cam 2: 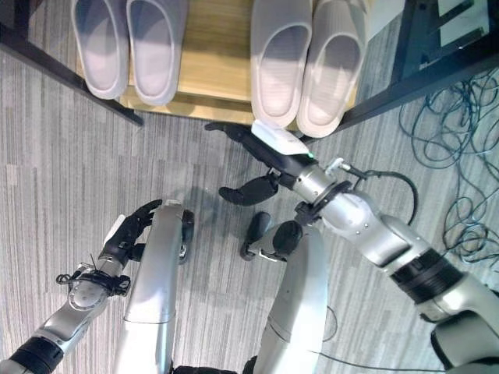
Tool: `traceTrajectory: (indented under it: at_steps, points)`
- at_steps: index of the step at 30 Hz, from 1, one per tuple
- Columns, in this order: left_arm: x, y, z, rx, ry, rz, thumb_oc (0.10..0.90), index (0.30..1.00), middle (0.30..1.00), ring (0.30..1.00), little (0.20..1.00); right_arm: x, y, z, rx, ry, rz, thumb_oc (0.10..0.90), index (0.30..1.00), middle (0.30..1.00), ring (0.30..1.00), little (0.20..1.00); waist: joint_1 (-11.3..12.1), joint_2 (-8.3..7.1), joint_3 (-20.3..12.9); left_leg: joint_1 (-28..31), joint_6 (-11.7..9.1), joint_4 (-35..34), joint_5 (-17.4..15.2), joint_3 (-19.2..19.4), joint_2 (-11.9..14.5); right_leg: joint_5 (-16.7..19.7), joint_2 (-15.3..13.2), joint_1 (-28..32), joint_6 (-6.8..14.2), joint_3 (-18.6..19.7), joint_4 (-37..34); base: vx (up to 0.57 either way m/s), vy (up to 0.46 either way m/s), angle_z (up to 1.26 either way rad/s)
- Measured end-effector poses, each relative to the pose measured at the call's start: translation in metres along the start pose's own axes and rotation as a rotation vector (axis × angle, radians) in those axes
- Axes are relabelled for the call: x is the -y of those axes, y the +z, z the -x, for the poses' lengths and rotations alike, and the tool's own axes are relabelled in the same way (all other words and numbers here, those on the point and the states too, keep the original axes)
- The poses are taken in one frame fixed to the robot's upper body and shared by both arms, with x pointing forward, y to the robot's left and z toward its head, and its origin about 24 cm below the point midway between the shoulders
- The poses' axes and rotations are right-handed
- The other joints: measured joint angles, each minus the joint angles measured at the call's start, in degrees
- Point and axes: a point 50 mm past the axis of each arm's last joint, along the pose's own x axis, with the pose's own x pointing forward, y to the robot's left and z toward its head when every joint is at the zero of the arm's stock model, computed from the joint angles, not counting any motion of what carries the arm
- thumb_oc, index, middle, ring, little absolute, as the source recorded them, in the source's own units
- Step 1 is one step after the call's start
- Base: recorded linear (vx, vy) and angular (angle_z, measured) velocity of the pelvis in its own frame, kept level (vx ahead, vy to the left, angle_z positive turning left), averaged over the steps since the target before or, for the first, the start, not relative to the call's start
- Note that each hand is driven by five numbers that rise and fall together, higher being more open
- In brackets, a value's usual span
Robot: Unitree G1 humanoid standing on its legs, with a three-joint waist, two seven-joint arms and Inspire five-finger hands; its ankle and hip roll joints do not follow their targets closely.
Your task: Arrange the slippers neatly on the shoe rack.
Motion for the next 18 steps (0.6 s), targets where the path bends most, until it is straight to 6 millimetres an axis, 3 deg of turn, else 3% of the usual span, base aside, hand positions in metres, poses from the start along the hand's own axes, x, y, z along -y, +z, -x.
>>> traceTrajectory:
  at_steps: [3, 5, 7, 9, 13, 15, 17, 18]
  points:
    - [0.000, -0.010, 0.000, -0.048, 0.002, 0.002, 0.800, 0.900, 0.900, 0.900, 0.900, -0.021, -0.011, 0.006, -0.050, 0.031, -0.040, 0.800, 0.900, 0.900, 0.900, 0.900, 0.0, -0.23, -0.2, 3.8, -0.1, -7.6, 3.1, -1.0, -0.5, 2.0, 0.1, 4.9, 0.3, -2.1, -7.2, -0.05, -0.095, 0.23]
    - [-0.001, -0.021, 0.002, -0.110, 0.011, 0.001, 0.800, 0.900, 0.900, 0.900, 0.900, -0.045, -0.024, 0.011, -0.111, 0.061, -0.096, 0.800, 0.900, 0.900, 0.900, 0.900, 0.3, -0.86, -0.6, 8.5, -1.2, -14.0, 5.7, -1.8, -1.1, 3.3, 0.1, 9.9, 0.6, -3.3, -12.8, -0.03, -0.098, 0.26]
    - [-0.008, -0.025, 0.008, -0.126, 0.035, 0.011, 0.800, 0.900, 0.900, 0.900, 0.900, -0.065, -0.034, 0.017, -0.168, 0.081, -0.143, 0.800, 0.900, 0.900, 0.900, 0.900, 1.1, -1.51, -1.2, 12.6, -0.9, -19.3, 7.4, -2.1, -1.2, 4.1, 0.2, 14.1, 0.6, -4.4, -17.4, 0.01, -0.106, 0.18]
    - [-0.013, -0.021, 0.009, -0.099, 0.049, 0.047, 0.800, 0.900, 0.900, 0.900, 0.900, -0.089, -0.050, 0.022, -0.258, 0.108, -0.176, 0.800, 0.900, 0.900, 0.900, 0.900, 2.0, -1.77, -2.0, 17.7, -1.0, -25.6, 9.7, -2.7, -1.4, 5.5, 0.4, 19.4, 1.4, -5.7, -22.9, 0.05, -0.099, 0.22]
    - [0.004, -0.002, 0.005, 0.023, -0.038, 0.091, 0.800, 0.900, 0.900, 0.900, 0.900, -0.143, -0.068, 0.040, -0.416, 0.195, -0.261, 0.800, 0.900, 0.900, 0.900, 0.900, 3.5, -2.14, -7.8, 26.8, -0.7, -37.2, 13.2, -3.2, -1.0, 8.4, 1.5, 28.8, 2.7, -8.1, -33.8, 0.14, -0.086, 0.13]
    - [0.015, -0.001, 0.003, 0.028, -0.089, 0.097, 0.800, 0.900, 0.900, 0.900, 0.900, -0.180, -0.072, 0.049, -0.510, 0.238, -0.335, 0.800, 0.900, 0.900, 0.900, 0.900, 3.1, -2.46, -10.1, 35.2, -1.0, -46.2, 16.0, -3.7, -0.6, 10.7, 2.9, 37.3, 4.4, -9.4, -42.5, 0.24, -0.104, 0.07]
    - [0.027, -0.005, 0.007, 0.018, -0.153, 0.081, 0.800, 0.900, 0.900, 0.900, 0.900, -0.215, -0.071, 0.068, -0.601, 0.288, -0.406, 0.800, 0.900, 0.900, 0.900, 0.900, 3.1, -2.66, -13.3, 44.0, -1.4, -56.2, 19.8, -4.0, -0.3, 13.7, 4.4, 45.9, 5.0, -10.7, -52.1, 0.09, -0.017, 0.11]
    - [0.030, -0.005, 0.008, 0.019, -0.167, 0.077, 0.800, 0.900, 0.900, 0.900, 0.900, -0.226, -0.070, 0.079, -0.635, 0.312, -0.425, 0.800, 0.900, 0.900, 0.900, 0.900, 3.2, -2.45, -13.9, 46.8, -1.2, -58.8, 20.6, -4.1, -0.3, 15.2, 4.7, 48.7, 4.1, -11.2, -54.8, 0.09, -0.016, 0.08]
